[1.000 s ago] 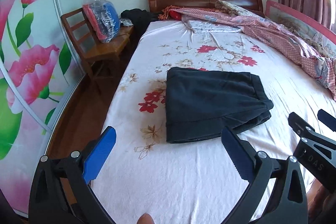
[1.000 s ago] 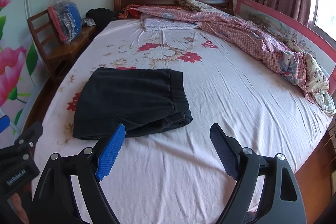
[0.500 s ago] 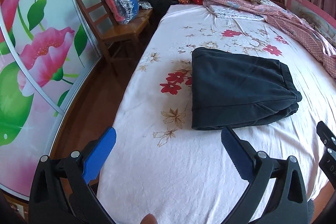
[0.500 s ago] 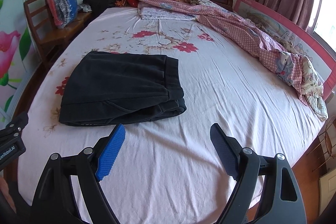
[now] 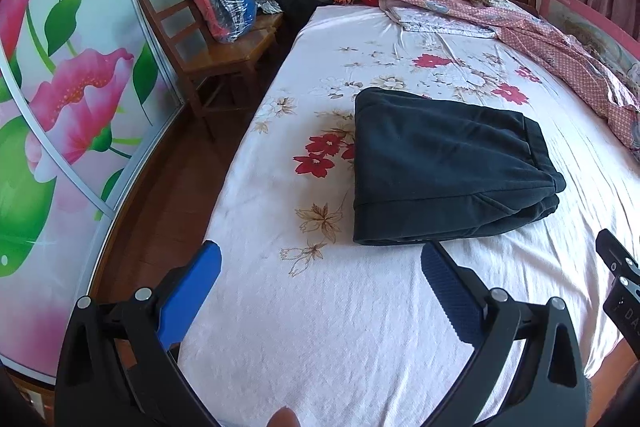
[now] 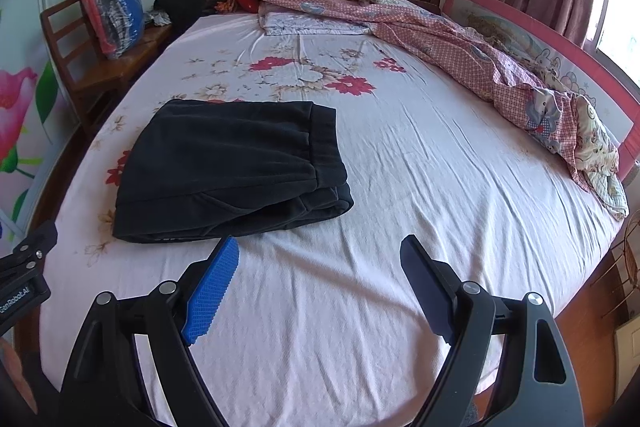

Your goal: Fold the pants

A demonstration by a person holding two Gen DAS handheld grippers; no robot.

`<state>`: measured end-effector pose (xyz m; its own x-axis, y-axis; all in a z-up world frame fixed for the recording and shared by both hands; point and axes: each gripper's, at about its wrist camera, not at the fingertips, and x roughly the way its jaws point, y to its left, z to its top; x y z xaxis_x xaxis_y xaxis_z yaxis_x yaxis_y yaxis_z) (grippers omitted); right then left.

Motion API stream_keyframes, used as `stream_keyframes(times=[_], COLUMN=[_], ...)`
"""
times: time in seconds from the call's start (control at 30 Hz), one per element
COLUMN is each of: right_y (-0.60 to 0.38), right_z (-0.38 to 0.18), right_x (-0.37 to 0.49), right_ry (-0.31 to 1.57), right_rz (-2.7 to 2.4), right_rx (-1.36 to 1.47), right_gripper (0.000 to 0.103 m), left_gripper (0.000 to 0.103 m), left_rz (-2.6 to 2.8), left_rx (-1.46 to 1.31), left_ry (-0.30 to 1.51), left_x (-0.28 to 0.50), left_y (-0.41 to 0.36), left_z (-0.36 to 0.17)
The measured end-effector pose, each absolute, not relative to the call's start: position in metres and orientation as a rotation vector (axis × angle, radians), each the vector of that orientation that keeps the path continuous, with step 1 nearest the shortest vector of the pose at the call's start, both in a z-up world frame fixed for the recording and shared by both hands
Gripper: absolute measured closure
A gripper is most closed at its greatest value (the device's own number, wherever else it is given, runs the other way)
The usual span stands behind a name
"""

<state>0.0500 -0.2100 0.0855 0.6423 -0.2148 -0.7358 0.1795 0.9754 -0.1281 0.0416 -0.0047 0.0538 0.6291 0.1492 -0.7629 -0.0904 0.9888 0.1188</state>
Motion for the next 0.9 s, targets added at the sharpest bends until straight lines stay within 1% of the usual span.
stream_keyframes(times=[0.9], right_y=[-0.2126], right_z=[0.0863], right_x=[0.0507], right_ry=[0.843], right_rz=[-0.221], right_rx=[-0.031], right_gripper=[0.021], left_gripper=[0.003], left_rz=[0.117], left_rx=[0.083], left_ry=[0.877], left_x=[0.0397], left_y=[-0.0089], left_z=[0.0540])
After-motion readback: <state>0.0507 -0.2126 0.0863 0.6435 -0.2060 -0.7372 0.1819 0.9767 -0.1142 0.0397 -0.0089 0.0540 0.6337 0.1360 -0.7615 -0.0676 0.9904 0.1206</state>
